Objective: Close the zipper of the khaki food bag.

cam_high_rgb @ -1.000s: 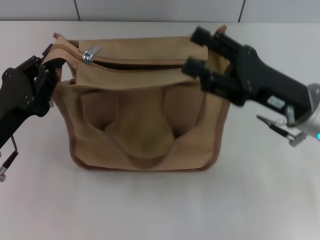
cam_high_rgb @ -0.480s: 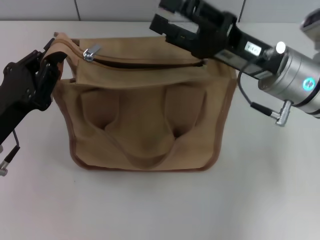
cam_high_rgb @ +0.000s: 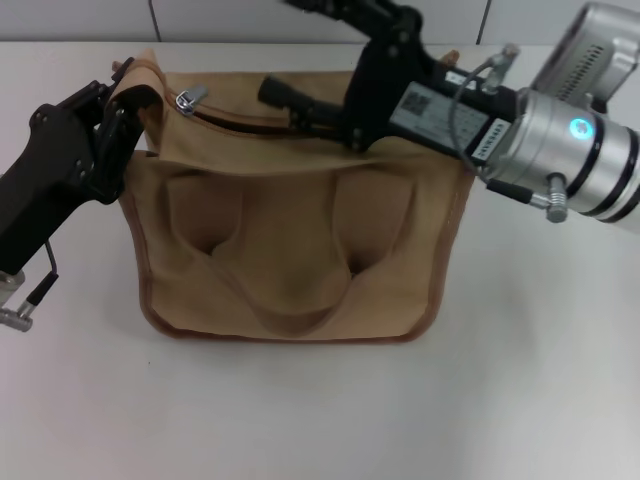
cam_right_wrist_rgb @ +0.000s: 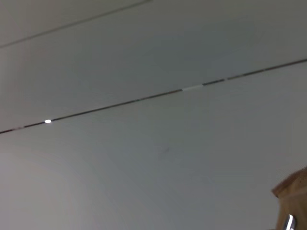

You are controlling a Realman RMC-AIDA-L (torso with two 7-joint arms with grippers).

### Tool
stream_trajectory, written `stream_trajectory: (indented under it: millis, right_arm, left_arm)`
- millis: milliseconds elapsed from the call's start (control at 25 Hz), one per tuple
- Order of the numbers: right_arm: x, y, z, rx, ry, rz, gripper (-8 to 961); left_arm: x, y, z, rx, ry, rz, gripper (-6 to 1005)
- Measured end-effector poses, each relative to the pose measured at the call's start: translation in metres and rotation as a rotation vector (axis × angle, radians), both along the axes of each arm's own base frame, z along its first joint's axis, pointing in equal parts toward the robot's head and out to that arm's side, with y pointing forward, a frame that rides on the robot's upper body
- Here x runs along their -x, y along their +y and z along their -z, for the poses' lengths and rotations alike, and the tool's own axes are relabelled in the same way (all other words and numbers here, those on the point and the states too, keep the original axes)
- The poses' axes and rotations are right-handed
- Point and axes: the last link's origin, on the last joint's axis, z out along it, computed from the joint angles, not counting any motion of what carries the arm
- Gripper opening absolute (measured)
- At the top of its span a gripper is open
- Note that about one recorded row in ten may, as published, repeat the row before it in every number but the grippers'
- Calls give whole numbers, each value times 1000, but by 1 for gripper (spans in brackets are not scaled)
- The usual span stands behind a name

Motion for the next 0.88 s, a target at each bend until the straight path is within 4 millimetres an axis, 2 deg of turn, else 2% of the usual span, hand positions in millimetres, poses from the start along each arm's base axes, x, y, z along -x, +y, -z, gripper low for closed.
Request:
stream_trajectory:
  millis: [880]
  right_arm:
    - [26, 19, 15, 10, -129, -54, 822]
  left_arm:
    - [-16, 13, 4, 5, -11, 52, 77]
